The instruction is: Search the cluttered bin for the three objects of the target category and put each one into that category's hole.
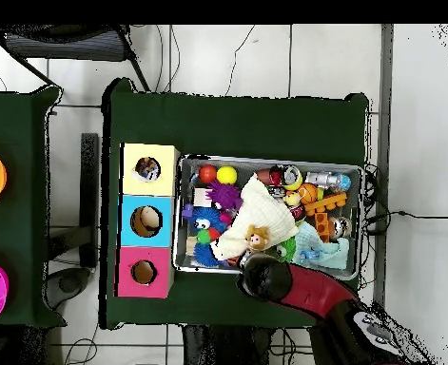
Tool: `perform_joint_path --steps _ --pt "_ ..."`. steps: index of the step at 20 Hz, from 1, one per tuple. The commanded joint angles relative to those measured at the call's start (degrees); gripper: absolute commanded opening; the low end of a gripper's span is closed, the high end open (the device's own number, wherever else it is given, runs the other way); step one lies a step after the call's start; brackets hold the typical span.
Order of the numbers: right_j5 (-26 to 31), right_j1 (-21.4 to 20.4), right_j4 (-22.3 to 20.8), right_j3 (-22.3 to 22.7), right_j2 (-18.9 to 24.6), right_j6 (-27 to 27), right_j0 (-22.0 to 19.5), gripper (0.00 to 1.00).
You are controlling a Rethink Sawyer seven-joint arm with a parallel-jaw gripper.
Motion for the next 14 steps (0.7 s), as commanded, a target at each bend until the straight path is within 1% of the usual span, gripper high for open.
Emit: perform_joint_path --steps 1,2,4,5,8,10,11,12,14 --pt "0.98 7.48 -2.66 -4.29 1.24 2.19 1.90 0.00" --pt "1.35 7.06 -2.59 -4.35 1.04 2.28 2.19 0.00" --pt "1.71 5.59 -1.19 -3.88 -1.00 4.99 4.45 0.00" --pt "-0.01 4.53 -0.71 -3.47 -2.42 6.80 6.05 0.00" --pt "0.83 0.94 0.31 -2.24 -4.31 8.14 8.50 0.00" --pt "1.99 -2.61 0.77 -0.62 -5.28 8.38 9.74 0.00" --pt "3.48 -6.19 0.97 1.02 -5.28 7.86 9.83 0.00" --pt "4.32 -8.92 0.95 2.32 -5.12 7.07 9.49 0.00" --pt "9.45 -15.46 1.62 3.38 -5.11 5.07 9.96 0.00"
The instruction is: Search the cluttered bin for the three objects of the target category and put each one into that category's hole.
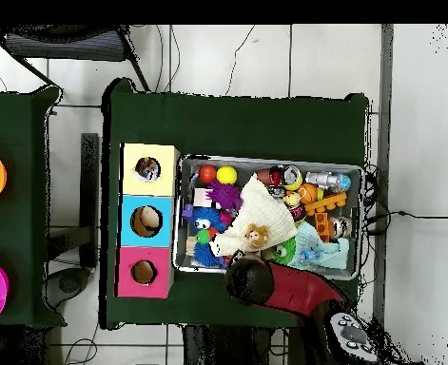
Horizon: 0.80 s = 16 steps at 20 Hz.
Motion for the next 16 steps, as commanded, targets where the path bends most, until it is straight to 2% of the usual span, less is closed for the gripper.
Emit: perform_joint_path --steps 1,3,5,10,16 --pt "12.19 -15.49 2.16 3.31 -0.02 3.91 2.09 0.00" --pt "15.42 -19.07 2.56 3.13 0.01 2.67 2.38 0.00" --pt "16.84 -20.69 2.94 3.17 0.71 2.21 2.01 0.00" --pt "16.95 -21.98 3.16 3.65 1.77 3.02 1.43 0.00" --pt "12.11 -21.51 4.51 5.75 3.73 4.51 0.24 0.00"
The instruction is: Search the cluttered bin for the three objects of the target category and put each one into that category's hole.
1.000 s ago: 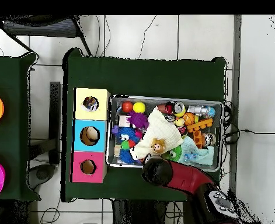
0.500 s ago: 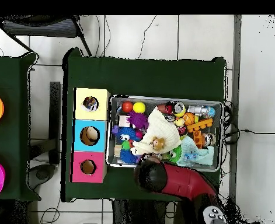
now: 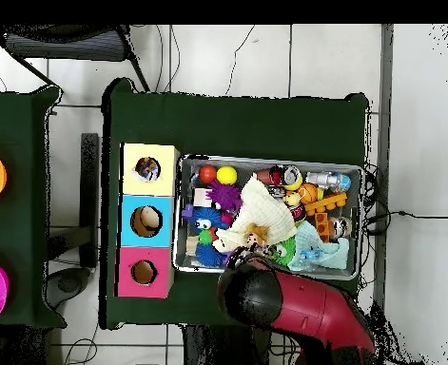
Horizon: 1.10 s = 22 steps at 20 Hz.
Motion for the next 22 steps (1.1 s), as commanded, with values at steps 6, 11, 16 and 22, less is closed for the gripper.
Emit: perform_joint_path --steps 6,11,16,22 --pt "-9.62 -0.46 7.15 3.95 10.04 5.99 -3.79 0.00" --pt "-20.32 -0.50 10.18 6.55 18.72 9.11 -7.28 0.00" --pt "-20.23 -0.48 12.55 4.78 22.44 10.00 -7.93 0.00" --pt "-22.22 5.43 15.57 0.60 21.55 11.52 -3.78 0.00"
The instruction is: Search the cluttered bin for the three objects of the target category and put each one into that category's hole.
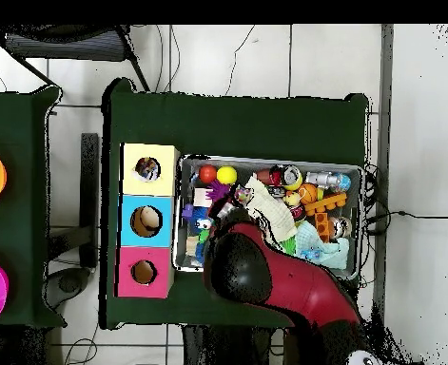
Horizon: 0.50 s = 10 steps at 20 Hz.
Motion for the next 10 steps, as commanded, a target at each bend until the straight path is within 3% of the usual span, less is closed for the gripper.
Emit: perform_joint_path --steps 1,6,10 --pt "0.27 5.93 5.75 -2.96 6.13 11.99 3.92 0.00" --pt "3.26 6.28 10.36 -6.47 2.48 13.03 9.85 0.00" --pt "3.48 11.04 13.18 -11.63 0.40 11.91 13.46 0.00"
